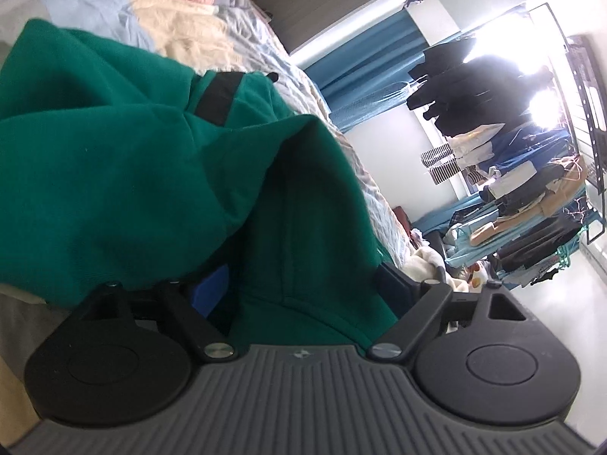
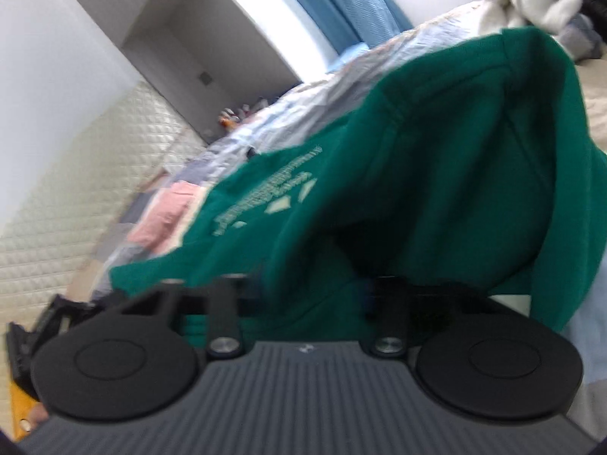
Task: Fold large clothes
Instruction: 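Lift the hoodie with both grippers and shake it out in the air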
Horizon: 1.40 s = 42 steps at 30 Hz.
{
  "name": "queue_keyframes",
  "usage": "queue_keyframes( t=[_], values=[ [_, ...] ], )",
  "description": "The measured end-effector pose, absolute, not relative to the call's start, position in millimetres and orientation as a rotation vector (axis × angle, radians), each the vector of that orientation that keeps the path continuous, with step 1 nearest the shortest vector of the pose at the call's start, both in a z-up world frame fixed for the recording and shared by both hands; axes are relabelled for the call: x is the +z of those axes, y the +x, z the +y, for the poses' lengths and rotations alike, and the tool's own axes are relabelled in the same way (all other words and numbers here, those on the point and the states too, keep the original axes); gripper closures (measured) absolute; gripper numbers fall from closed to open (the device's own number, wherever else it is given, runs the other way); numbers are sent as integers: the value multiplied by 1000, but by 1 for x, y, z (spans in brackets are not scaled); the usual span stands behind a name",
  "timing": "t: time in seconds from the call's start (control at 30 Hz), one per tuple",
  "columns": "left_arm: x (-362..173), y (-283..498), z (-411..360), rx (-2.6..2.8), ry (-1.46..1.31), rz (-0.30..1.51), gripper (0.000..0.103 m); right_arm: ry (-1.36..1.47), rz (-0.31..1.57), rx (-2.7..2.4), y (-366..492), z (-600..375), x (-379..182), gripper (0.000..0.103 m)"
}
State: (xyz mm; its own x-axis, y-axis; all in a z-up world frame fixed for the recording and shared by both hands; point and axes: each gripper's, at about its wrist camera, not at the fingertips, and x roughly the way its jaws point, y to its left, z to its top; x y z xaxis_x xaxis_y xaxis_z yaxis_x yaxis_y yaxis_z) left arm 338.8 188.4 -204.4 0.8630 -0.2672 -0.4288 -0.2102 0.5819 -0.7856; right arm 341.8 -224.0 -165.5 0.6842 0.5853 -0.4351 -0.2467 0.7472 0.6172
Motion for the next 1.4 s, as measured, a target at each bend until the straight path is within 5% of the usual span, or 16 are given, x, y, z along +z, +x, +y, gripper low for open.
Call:
queue_keyframes(
  t=[0.47, 0.77, 0.87, 0.93, 1.0, 1.33, 1.4],
  values=[
    [-208, 335, 206, -534, -1222, 319, 10, 788, 486, 639, 313, -261, -132, 76],
    [-227, 351, 204, -324, -1183, 443, 9, 735, 521, 580, 310, -263, -132, 78],
    [-230, 356, 203, -270, -1165, 456, 10, 647, 565, 538, 312, -251, -136, 69],
    [-234, 364, 201, -265, -1163, 470, 10, 616, 595, 514, 309, -251, -141, 47],
    [-234, 369, 198, -245, -1148, 487, 11, 604, 605, 505, 313, -247, -144, 35],
    [-241, 382, 189, -161, -1129, 597, 13, 566, 687, 513, 319, -225, -161, 35],
    [-240, 388, 183, -148, -1079, 653, 21, 563, 689, 521, 317, -223, -161, 39]
  ],
)
